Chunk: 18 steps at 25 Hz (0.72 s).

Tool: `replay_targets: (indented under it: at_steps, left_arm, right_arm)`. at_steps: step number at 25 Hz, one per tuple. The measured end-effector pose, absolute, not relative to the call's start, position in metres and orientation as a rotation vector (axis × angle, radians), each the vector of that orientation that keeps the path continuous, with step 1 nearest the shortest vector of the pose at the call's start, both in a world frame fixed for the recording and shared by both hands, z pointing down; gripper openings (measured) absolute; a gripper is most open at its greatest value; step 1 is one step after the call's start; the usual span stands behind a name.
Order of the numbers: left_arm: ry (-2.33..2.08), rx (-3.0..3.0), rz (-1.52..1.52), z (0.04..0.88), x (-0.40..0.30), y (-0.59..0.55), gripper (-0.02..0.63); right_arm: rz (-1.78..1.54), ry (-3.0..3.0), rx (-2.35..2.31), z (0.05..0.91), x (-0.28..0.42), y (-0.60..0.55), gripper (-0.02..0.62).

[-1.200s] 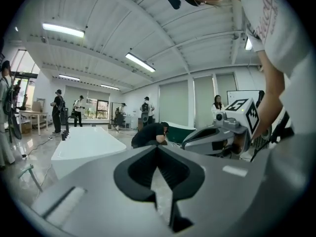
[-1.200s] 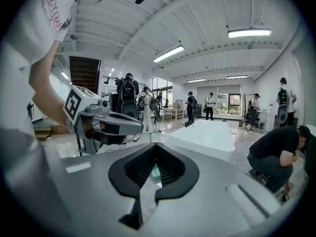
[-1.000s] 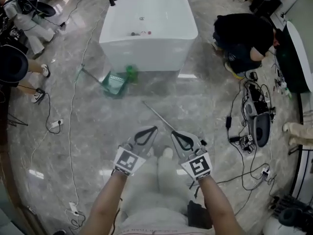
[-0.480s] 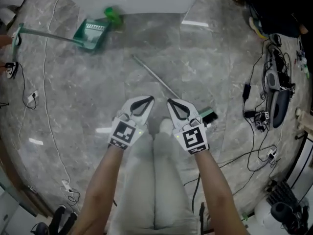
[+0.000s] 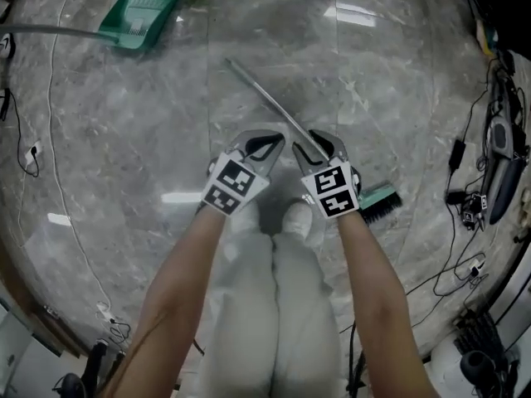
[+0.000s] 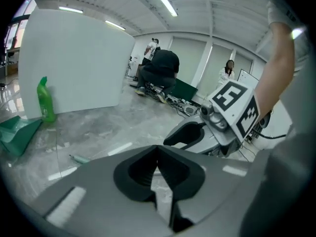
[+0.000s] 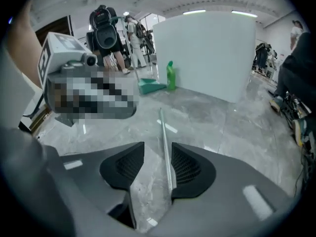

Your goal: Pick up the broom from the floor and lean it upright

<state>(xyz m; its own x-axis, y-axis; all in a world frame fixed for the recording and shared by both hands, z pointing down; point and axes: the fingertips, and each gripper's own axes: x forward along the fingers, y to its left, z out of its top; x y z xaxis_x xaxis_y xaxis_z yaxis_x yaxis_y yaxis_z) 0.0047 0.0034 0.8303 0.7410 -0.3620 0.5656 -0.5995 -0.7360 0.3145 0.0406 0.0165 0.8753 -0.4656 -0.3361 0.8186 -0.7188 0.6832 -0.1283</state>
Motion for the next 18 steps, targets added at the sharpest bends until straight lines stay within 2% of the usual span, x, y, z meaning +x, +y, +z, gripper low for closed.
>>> replay_targets:
  at_steps: [4, 9, 10, 13, 18]
  left_arm:
    - [-0.745, 2.444, 0.664, 0.866, -0.004, -0.006, 0.0]
    - [-0.763, 2.467, 0.68, 0.896, -0.016, -0.023, 0.0]
    - [-0.774, 2.469, 0.679, 0.901, -0.019, -0.028, 0.0]
    - [-0.794, 2.478, 0.683, 0.914, -0.024, -0.04, 0.0]
    - [-0.786, 2.501, 0.699, 0.923, -0.024, -0.047, 0.0]
  right_arm:
    - [0.596, -1.928, 0.713, 0.938, 0.045, 0.011, 0.232]
    - [0.561, -1.79, 0.593, 0.996, 0.04, 0.006, 0.253]
    - [0.541, -1.767, 0.581, 1.004, 0.04, 0.004, 0.24]
    - [0.466, -1.728, 0.581, 1.019, 0.039, -0.006, 0.096]
    - [0.519, -1.671, 0.508, 1.041, 0.039, -0.003, 0.097]
